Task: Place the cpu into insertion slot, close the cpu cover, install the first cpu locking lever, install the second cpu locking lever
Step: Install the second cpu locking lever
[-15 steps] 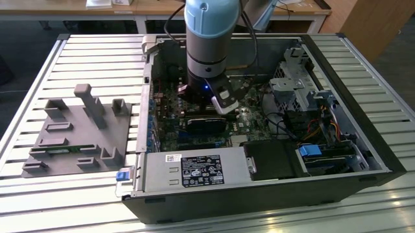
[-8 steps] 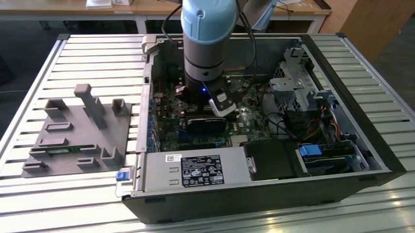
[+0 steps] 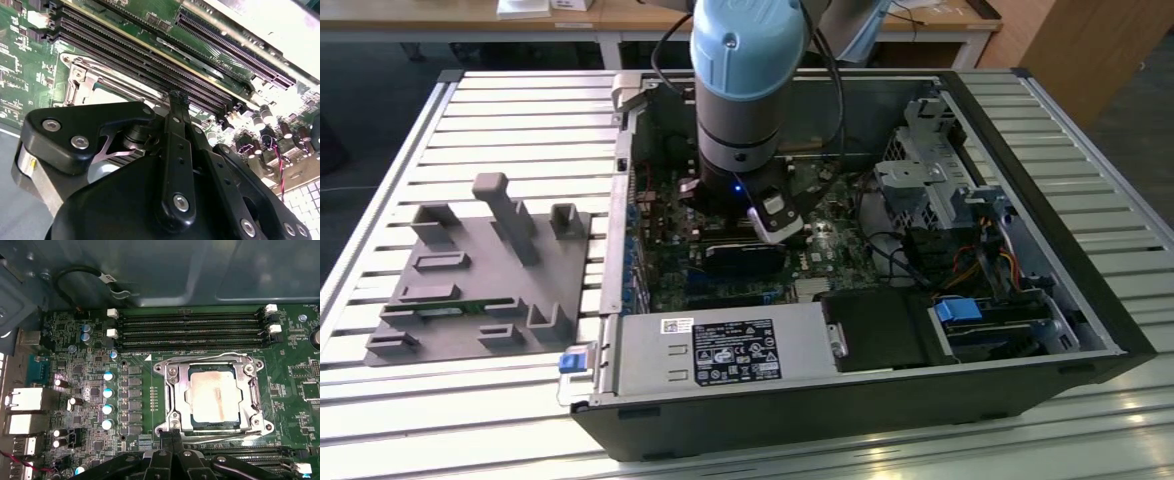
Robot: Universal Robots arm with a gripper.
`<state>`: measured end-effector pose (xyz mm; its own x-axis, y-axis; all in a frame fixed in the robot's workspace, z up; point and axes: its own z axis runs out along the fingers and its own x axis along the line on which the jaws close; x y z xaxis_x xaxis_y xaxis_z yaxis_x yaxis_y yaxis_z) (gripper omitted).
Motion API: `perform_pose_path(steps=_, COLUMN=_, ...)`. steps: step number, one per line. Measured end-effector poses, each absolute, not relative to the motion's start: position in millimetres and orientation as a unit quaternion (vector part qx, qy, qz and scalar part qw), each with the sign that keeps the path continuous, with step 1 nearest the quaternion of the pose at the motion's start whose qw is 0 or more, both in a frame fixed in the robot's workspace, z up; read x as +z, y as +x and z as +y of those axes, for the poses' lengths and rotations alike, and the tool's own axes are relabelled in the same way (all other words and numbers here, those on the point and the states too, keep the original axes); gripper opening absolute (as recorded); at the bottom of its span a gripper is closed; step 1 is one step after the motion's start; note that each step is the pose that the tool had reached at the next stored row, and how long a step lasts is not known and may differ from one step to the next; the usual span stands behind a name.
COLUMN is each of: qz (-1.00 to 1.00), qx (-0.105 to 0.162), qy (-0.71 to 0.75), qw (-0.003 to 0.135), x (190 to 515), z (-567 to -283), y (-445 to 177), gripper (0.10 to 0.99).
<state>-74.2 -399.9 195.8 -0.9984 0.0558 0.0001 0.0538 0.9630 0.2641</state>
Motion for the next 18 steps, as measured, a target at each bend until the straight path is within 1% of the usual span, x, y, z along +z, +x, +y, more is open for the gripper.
perform_pose_path(steps=9, qz=0.990, qx=0.141, qy=0.028, qw=0.004, x=192.2, z=-399.9, y=-76.4, gripper=0.106)
perform_pose_path(steps=18, qz=0.990, qx=0.141, qy=0.028, qw=0.003, x=187.9, z=-398.6, y=-80.6, gripper=0.106)
